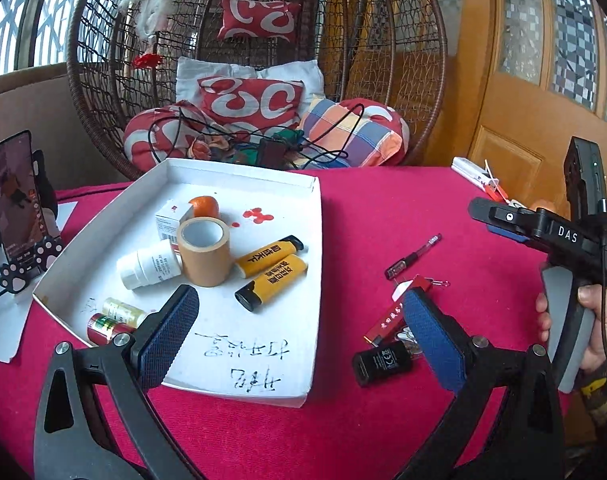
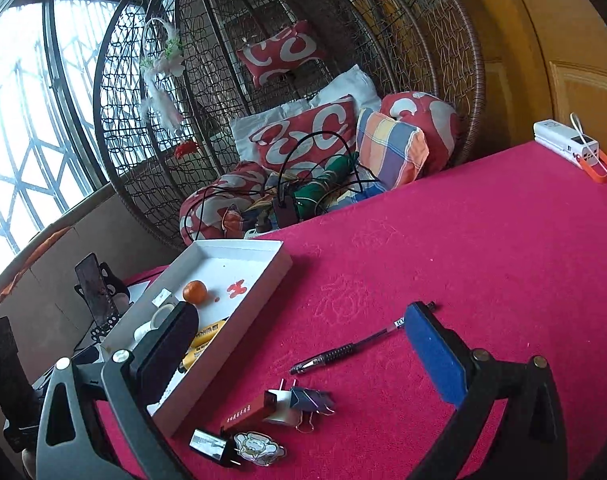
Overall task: Organize rigid objects
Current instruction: 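Withdraw both tools from the tray toward the remaining objects, then grasp the black charger plug with the left tool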
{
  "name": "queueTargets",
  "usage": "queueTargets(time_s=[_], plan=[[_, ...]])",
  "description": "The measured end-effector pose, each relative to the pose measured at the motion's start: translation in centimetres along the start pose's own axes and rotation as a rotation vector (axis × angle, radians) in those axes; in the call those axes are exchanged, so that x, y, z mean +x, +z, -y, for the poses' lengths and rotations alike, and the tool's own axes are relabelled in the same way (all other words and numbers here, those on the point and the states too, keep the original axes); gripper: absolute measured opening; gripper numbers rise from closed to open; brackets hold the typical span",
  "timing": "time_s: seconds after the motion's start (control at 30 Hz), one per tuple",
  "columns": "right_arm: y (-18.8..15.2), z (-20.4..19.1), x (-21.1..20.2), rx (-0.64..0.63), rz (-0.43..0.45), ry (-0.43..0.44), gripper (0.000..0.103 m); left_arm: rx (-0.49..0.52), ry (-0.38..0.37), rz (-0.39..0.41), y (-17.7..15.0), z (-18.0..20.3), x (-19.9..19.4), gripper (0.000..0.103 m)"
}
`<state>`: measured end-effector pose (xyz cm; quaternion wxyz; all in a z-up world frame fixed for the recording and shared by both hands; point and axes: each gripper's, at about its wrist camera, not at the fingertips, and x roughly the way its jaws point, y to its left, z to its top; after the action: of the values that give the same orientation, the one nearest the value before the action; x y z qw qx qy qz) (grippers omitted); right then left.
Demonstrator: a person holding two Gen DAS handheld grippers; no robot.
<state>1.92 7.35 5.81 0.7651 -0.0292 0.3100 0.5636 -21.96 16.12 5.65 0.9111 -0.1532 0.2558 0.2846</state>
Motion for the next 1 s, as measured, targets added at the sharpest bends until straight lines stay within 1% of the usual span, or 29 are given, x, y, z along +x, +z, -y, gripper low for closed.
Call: queueTargets(time_s=[0.07,0.13,0.2,0.27,0.37,0.47,0.53,0.63,0.7,0.73,0.8,0.87,0.93,0.97,1.0], plan=[[-1.2,-0.1,0.3,-0.069,-0.049,-0.005,0.103,0.047,-0.053,-0.054,-0.7,1.6,0.5,0.103],[-2.1,-0.1,0.8,-0.105,-0.089,-0.027,0.103,0.094,-0.097,-0.098,-1.5,3.2,0.9,0.103],[-2.8,0.3,1.4,-0.11,-0.119,-0.035,0.103,0.146,-0.149,-0.132,-2.3,4.8,1.4,0.103],[-3.2,0.9,1.7,-0.092,-0.138,-0.046,0.103,0.185,-0.177,-0.154,-2.9,6.3,2.0,0.103],[-3.6,2.5,1.8,-0.008,-0.149,-0.034,0.103,0.215,-0.193,-0.162,-2.9,7.4,2.9,0.103],[-3.7,3.6,1.7,0.061,-0.15,-0.024,0.103,0.24,-0.157,-0.178,-2.3,7.8,4.4,0.103],[-3.7,4.2,1.5,0.102,-0.135,-0.018,0.103,0.242,-0.141,-0.193,-1.9,7.9,5.5,0.103],[-3.8,4.9,1.6,0.149,-0.136,-0.012,0.103,0.249,-0.124,-0.223,-1.8,7.9,7.0,0.103],[-3.9,5.6,1.8,0.185,-0.143,0.0,0.103,0.24,-0.125,-0.256,-2.2,7.9,7.8,0.103],[-3.9,5.7,1.7,0.196,-0.134,0.009,0.103,0.23,-0.136,-0.273,-2.4,7.8,8.1,0.103],[-4.0,5.8,1.6,0.203,-0.132,0.017,0.103,0.251,-0.131,-0.279,-2.9,8.1,7.9,0.103],[-4.0,5.8,1.6,0.205,-0.131,0.018,0.103,0.261,-0.174,-0.305,-3.4,8.6,7.4,0.103],[-4.1,5.8,1.6,0.205,-0.13,0.018,0.103,0.28,-0.198,-0.307,-3.9,9.0,6.3,0.103],[-4.1,5.8,1.6,0.207,-0.129,0.02,0.103,0.285,-0.227,-0.318,-4.2,9.2,5.8,0.103],[-4.1,5.9,1.6,0.21,-0.128,0.023,0.103,0.268,-0.273,-0.335,-4.5,9.2,5.2,0.103]])
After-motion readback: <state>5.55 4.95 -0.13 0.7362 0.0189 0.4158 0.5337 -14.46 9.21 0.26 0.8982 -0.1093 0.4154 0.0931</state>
